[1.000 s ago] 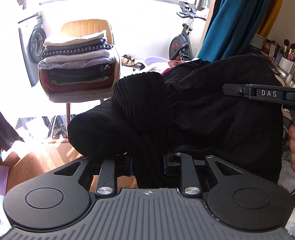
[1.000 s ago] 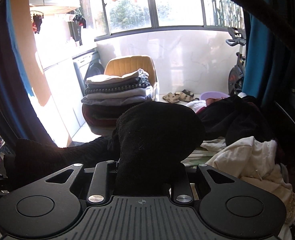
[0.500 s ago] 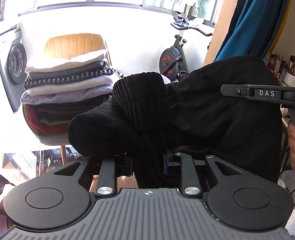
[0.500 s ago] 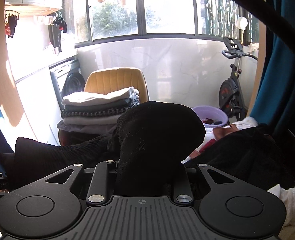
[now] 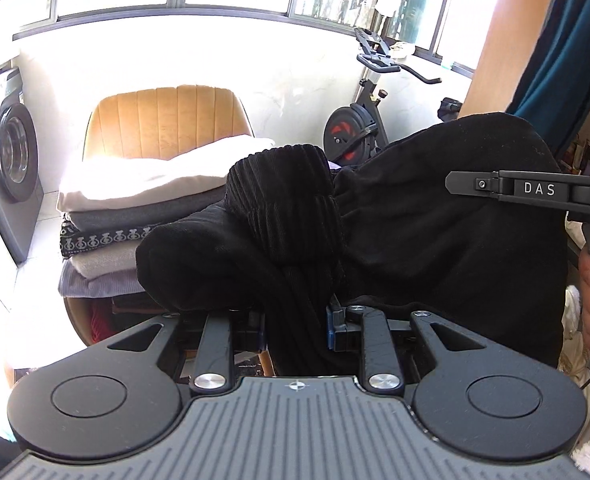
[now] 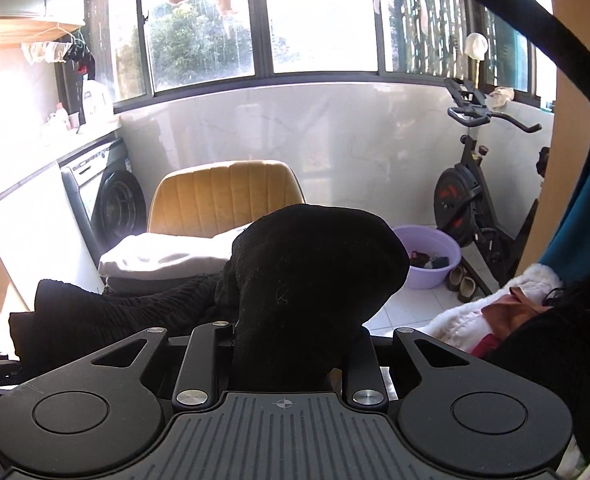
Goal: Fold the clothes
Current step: 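Carry the held trousers with both tools toward the tan chair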
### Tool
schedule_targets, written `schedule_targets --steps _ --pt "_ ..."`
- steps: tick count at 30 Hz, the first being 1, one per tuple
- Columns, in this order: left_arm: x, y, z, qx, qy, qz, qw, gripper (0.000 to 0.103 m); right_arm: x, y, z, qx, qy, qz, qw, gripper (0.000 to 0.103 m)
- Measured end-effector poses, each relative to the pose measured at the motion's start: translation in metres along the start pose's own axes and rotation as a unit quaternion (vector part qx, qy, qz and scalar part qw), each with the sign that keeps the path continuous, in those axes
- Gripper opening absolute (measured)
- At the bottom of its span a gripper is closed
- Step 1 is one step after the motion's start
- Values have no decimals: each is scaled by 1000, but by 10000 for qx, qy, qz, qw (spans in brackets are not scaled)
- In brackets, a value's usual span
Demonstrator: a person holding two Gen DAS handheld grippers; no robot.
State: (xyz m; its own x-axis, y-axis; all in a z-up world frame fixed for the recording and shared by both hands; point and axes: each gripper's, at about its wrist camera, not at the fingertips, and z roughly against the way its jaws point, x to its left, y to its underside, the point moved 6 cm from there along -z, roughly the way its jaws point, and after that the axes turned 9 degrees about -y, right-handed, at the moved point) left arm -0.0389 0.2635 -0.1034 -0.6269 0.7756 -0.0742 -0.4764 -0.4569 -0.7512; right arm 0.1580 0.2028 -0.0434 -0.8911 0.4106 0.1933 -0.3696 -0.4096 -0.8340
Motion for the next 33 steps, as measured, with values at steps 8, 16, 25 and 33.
schedule_targets --steps 8,16,25,33 --pt "73 -90 -87 -143 -456 229 9986 26 6 -88 -148 182 -667 392 9968 21" --pt "156 -193 -174 -320 -1431 1313 9804 26 18 -241 -340 340 -1947 1055 9746 21" --pt "226 -230 -252 -40 -2241 2188 9497 26 39 -298 -554 1184 -2530 1131 9535 21" --pt "238 -212 -297 424 -2276 2598 9375 26 65 -271 -619 1812 -2807 1604 9288 21"
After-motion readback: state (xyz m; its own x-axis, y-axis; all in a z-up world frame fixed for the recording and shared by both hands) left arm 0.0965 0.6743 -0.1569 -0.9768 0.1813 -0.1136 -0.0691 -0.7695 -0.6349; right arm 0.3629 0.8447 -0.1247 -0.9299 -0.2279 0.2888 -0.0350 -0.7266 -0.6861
